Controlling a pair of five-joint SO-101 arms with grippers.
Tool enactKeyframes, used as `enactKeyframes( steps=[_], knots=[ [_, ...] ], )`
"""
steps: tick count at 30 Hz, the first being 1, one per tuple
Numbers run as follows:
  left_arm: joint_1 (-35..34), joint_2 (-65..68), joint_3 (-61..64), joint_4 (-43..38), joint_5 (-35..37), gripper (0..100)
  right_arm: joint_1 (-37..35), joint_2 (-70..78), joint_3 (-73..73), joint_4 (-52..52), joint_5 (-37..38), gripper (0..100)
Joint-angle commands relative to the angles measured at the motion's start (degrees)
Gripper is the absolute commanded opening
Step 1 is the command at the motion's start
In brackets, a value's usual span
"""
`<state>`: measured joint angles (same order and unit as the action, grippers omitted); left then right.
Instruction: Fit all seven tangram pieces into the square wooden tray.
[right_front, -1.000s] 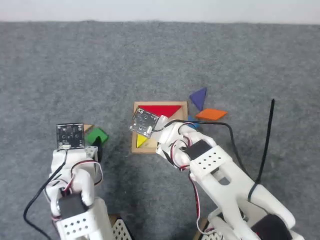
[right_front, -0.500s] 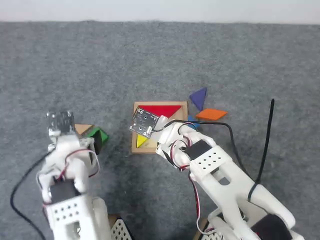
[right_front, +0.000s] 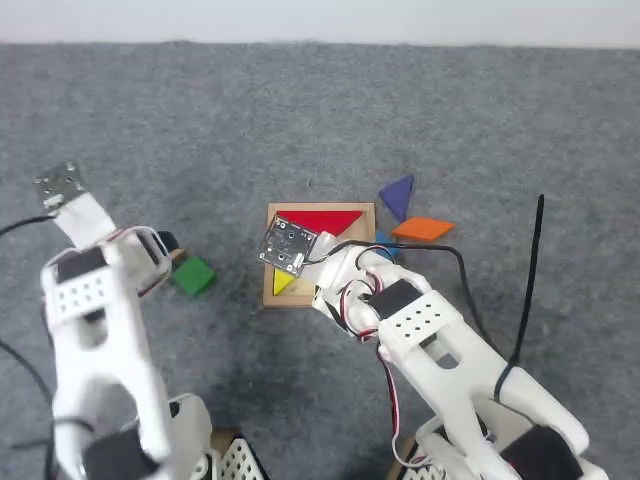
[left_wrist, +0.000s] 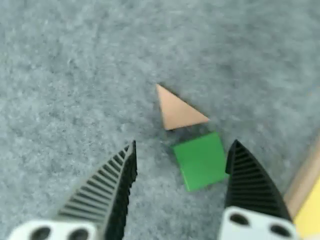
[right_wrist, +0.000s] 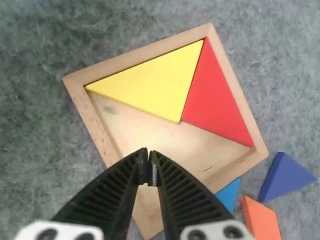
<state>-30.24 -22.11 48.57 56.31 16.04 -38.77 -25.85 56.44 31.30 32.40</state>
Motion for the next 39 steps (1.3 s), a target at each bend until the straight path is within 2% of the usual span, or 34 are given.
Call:
enactKeyframes(
  steps=[1,4,9,15,20,25,30,34,39],
  knots=[
    [-0.4,8.4,-6.4,-1.1,1.8,28,-0.6,-0.3,-0.5,-1.4,-0.4,0.9],
    [-0.3,15.3,-9.5,-1.0,1.8,27,-0.6,-0.3,-0.5,-1.4,-0.4,0.9],
    [-0.1,26.2,-16.4,3.3,1.8,19,-0.6,-0.3,-0.5,-1.4,-0.4,0.9],
    [-0.2,38.9,-29.5,12.1,1.8,19,-0.6,-0.3,-0.5,-1.4,-0.4,0.9],
    [-0.3,43.3,-35.5,16.4,1.5,19,-0.6,-0.3,-0.5,-1.4,-0.4,0.9],
    [-0.4,40.2,-35.0,16.0,1.2,19,-0.6,-0.4,-0.5,-1.4,-0.4,0.9],
    [0.6,36.5,-32.0,7.7,1.1,19,-0.6,-0.4,-0.5,-1.4,-0.4,0.9],
    [1.9,34.6,-30.4,5.5,-3.2,19,-0.6,-0.4,-0.5,-1.4,-0.4,0.9],
    [1.8,34.7,-30.5,1.4,-2.8,19,-0.6,-0.3,-0.5,-1.4,-0.4,0.9]
  ],
)
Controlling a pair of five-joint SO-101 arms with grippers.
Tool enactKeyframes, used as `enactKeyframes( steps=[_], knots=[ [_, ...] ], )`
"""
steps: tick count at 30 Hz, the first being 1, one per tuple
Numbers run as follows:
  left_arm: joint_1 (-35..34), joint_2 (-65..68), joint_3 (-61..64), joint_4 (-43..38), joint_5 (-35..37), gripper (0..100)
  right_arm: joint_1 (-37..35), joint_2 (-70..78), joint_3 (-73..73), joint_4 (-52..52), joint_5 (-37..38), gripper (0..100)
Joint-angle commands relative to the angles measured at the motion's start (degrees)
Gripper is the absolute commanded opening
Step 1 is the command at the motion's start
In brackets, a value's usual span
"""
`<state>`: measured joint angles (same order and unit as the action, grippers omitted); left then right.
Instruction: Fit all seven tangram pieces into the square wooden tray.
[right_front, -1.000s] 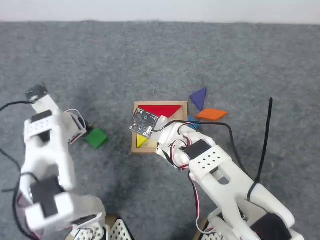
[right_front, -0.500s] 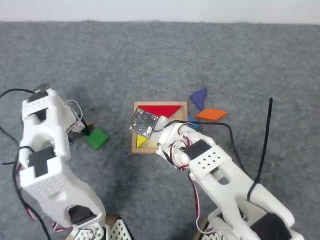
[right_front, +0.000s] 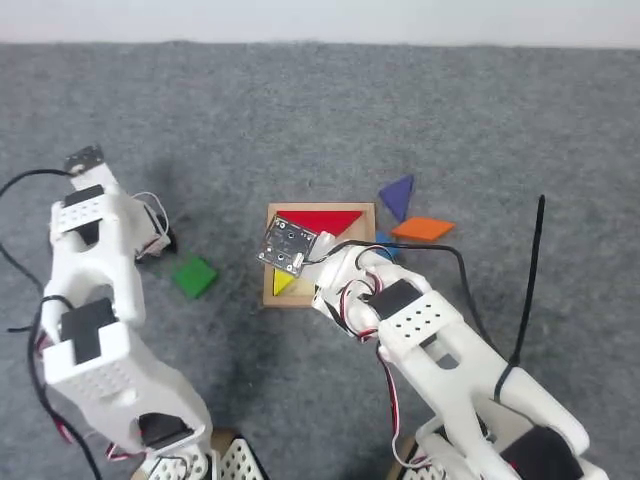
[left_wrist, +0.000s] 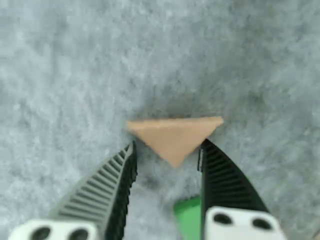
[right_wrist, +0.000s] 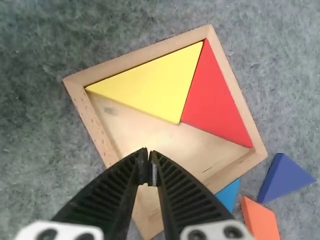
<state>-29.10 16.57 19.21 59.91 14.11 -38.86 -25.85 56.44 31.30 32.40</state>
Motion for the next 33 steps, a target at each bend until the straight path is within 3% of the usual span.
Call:
enactKeyframes(
  steps=[1,10,16,22,27,33],
  knots=[
    [0.6,-4.1,-1.2,-2.2,-0.9,19,-0.5,-0.3,-0.5,-1.4,-0.4,0.9],
    [0.6,-5.6,-1.6,-3.4,-1.8,19,-0.5,-0.2,-0.5,-1.4,-0.3,0.9],
    [0.7,-13.0,0.0,-3.4,-14.9,19,-0.5,-0.2,-0.5,-1.4,-0.3,0.9],
    [0.9,-15.2,1.3,-3.4,-37.9,19,-0.5,-0.2,-0.5,-1.4,-0.3,0.9],
    [0.9,-9.2,0.8,-3.1,-52.4,19,-0.5,-0.2,-0.5,-1.4,-0.3,0.9],
    [2.5,-0.7,-2.9,-0.3,-55.7,19,-0.5,-0.2,-0.5,-1.4,-0.3,0.9]
  ],
)
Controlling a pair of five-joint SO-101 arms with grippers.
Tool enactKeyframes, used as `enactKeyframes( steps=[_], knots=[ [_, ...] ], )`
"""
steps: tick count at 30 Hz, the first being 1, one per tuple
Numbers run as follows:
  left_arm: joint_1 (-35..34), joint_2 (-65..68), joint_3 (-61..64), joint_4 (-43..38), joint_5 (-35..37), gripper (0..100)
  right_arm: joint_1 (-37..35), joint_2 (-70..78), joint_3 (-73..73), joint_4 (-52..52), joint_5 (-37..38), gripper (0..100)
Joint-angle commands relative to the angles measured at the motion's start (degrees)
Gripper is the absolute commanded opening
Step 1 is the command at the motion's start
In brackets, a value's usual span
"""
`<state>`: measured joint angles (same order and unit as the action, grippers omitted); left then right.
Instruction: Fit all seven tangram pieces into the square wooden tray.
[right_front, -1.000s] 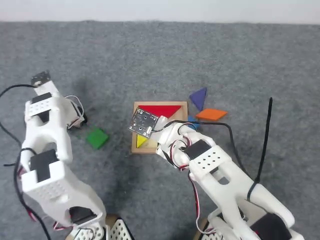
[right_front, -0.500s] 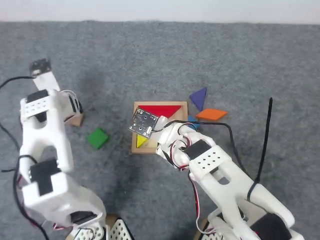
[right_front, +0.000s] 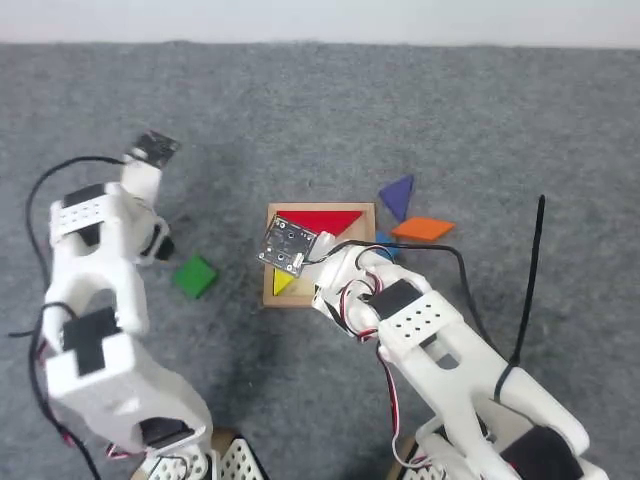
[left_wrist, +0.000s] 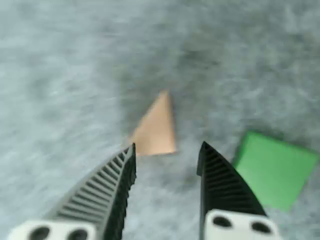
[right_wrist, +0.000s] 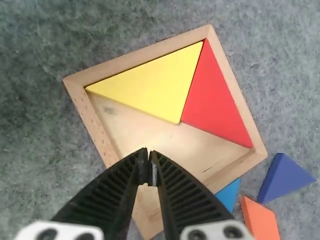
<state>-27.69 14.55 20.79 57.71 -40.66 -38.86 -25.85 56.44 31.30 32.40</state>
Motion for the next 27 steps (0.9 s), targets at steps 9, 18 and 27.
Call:
enactKeyframes(
  steps=[9,18,27],
  knots=[
    [1.6,8.5,-14.4,6.9,-0.8,19,-0.5,-0.2,-0.5,-1.4,-0.3,0.9],
    [1.3,13.2,-17.1,6.9,-1.1,19,-0.3,-0.2,-0.5,-1.4,-0.3,0.9],
    [1.7,13.4,-17.5,8.6,-1.1,18,-0.2,-0.2,-0.5,-1.4,-0.3,0.9]
  ],
)
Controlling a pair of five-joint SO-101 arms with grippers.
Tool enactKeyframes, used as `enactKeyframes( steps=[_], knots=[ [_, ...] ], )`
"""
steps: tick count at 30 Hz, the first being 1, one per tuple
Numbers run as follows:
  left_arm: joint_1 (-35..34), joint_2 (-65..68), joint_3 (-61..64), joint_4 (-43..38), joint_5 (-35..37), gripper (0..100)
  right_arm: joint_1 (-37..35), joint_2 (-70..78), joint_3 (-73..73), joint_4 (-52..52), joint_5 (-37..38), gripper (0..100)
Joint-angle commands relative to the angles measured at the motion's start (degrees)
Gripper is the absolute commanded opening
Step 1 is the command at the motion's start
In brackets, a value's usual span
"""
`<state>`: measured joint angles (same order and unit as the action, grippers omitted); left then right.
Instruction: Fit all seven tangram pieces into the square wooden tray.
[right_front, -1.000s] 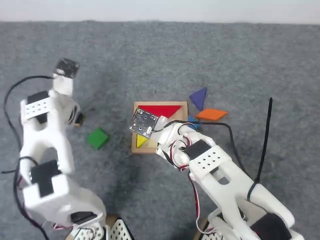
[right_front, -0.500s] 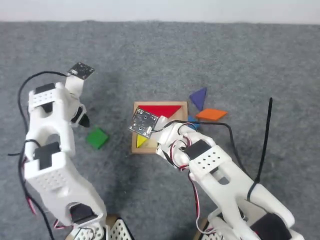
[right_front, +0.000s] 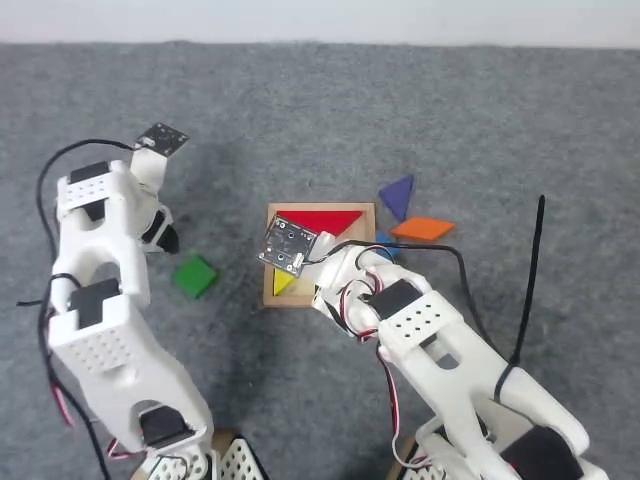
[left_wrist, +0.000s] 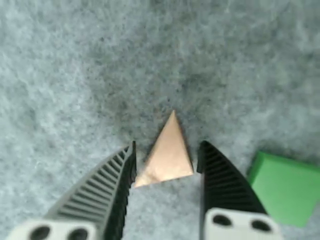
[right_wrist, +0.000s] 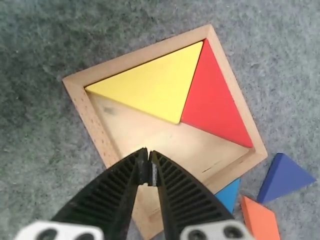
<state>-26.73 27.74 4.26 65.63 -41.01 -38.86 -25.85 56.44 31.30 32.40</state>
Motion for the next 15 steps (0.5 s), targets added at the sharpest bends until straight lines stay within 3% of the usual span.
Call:
enactKeyframes(
  steps=[1,6,10,15],
  knots=[
    [0.7,0.2,-1.0,0.7,-0.7,17,-0.2,-0.2,-0.5,-1.4,-0.3,0.9],
    [0.8,0.1,-1.1,2.1,-1.2,12,-0.2,-0.4,-0.5,-1.4,-0.3,0.9],
    [0.8,-1.5,-1.8,6.9,-5.4,12,-0.2,-0.5,-0.5,-1.4,-0.3,0.9],
    [0.4,-5.5,-1.6,8.4,-5.5,12,-0.2,-0.5,-0.5,-1.4,-0.3,0.9]
  ],
)
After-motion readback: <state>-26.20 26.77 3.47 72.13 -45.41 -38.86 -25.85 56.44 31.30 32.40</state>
